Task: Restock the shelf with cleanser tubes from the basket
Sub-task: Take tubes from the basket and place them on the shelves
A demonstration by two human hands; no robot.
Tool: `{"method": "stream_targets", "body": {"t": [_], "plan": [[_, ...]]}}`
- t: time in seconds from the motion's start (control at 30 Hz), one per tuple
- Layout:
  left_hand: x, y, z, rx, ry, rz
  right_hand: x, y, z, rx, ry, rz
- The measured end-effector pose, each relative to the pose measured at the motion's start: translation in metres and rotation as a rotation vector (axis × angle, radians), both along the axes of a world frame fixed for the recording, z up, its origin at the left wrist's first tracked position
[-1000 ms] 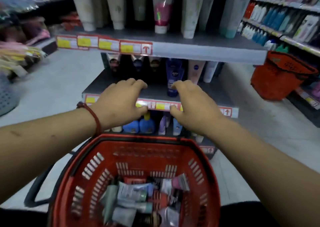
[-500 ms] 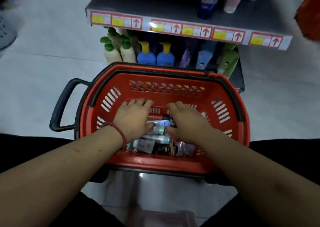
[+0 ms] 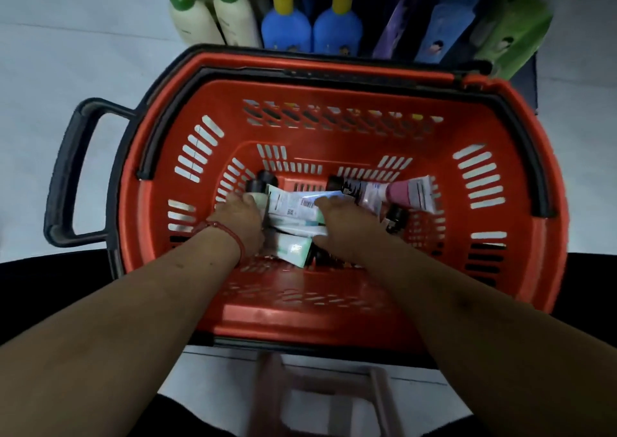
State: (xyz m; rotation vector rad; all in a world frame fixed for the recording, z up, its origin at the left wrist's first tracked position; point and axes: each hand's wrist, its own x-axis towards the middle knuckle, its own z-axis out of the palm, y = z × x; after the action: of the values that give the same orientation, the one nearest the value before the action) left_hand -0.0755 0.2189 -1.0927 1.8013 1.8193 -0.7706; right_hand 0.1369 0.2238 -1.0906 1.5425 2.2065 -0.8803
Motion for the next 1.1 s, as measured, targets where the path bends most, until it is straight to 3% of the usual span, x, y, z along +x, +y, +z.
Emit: {"method": "stream_targets", "body": {"t": [0.1,0.23,0.37,0.47,0.57,0.83,0.97,1.1], "plan": [[-0.002,0.01,-0.022,-0.016,-0.16,0.248,-0.024,0.011,-0.021,-0.041,0.038,0.016],[-0.002,0.017,-0.043,-0.024,-0.257,0.469,-0.052,0.019,-0.043,0.044,-0.078,0.047],[0.0,0.024,-0.049,-0.027,-0.29,0.564,-0.07,0.025,-0.054,0.125,-0.249,0.118],[0.0,0.029,-0.052,-0.035,-0.315,0.593,-0.076,0.033,-0.055,0.096,-0.268,0.125],[0.001,0.033,-0.04,-0.011,-0.394,0.629,-0.07,0.042,-0.045,-0.004,-0.111,0.026],[0.009,0.044,0.063,-0.069,-0.592,0.692,-0.024,0.041,0.049,-0.378,0.411,-0.858],[0.025,0.047,0.13,-0.01,-0.795,0.738,0.003,0.034,0.123,-0.434,0.704,-0.97],[0.039,0.06,0.198,0.051,-0.98,0.808,0.021,0.044,0.192,-0.357,0.911,-1.02]]}}
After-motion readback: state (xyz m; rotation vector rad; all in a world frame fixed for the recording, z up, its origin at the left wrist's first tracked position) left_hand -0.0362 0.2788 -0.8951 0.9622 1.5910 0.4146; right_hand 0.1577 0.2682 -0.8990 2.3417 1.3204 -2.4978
